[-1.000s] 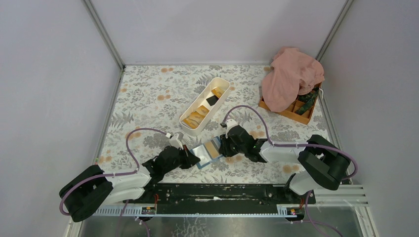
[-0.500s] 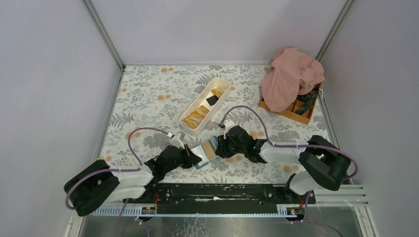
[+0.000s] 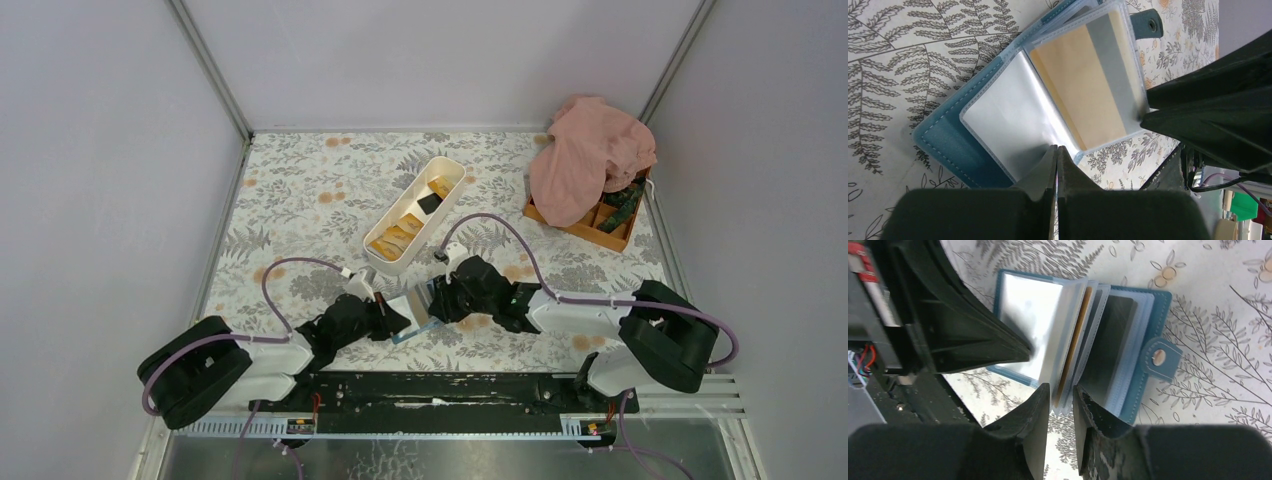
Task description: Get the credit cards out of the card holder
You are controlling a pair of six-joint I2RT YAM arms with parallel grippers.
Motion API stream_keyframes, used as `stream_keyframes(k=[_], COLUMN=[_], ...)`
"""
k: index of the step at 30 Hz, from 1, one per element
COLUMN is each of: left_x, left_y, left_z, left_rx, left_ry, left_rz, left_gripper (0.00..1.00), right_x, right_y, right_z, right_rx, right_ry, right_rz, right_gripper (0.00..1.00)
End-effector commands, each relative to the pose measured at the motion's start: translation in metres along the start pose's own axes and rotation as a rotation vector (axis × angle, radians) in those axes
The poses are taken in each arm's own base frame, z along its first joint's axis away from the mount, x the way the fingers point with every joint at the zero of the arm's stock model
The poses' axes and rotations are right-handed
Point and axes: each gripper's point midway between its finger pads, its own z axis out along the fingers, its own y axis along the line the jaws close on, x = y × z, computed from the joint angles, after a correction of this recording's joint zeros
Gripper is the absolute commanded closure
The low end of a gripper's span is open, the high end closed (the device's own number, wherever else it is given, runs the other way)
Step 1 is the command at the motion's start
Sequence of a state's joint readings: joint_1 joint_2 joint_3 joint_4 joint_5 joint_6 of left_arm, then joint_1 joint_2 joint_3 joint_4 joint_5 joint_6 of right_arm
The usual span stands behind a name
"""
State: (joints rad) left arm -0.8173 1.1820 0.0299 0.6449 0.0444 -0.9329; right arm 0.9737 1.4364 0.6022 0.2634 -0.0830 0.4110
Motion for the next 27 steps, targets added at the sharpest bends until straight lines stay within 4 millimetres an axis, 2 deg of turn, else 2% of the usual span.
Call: stream_keyframes(k=[1,8,19,22,23,25,27], left_x=[0.01,0.014,0.012,0.003,0.004,-0.01,-0.026], left_y=[0.013,0.012,0.011,0.014,0.025,0.033,0.028], left_z=[0.0,0.003,0.001,-0.007,-0.011,-0.028,-0.044], left_rx=[-0.036,-0.026,-0.024,-0.075,-0.147,-0.26,-0.274], left_ry=[0.036,0.052,0.045,0.013,0.02,-0.041,-0.117], left_rz=[0.007,0.003,0.004,0.016,0.026,0.048,0.031], left_gripper=[1.0,1.0,1.0,1.0,0.99,1.0,1.0], right_x=[-0.031,-0.028,-0.027,-0.026,-0.026,-0.024,-0.022], right_y=[0.028,0.036,0.062,0.065,0.066,0.069,0.073], right_z=[-0.008,-0.003,0.003,0.005,0.006,0.008,0.01], right_rx=[-0.064,-0.081,-0.142,-0.151,-0.155,-0.162,-0.171], right_ry=[-0.079,-0.064,-0.051,-0.046,-0.047,-0.041,-0.032], right_rz=[-0.039,-0.047,-0.072,-0.073,-0.072,-0.076,-0.08], right_gripper=[0.69,0.69,0.69,0.69,0.69,0.69,0.69])
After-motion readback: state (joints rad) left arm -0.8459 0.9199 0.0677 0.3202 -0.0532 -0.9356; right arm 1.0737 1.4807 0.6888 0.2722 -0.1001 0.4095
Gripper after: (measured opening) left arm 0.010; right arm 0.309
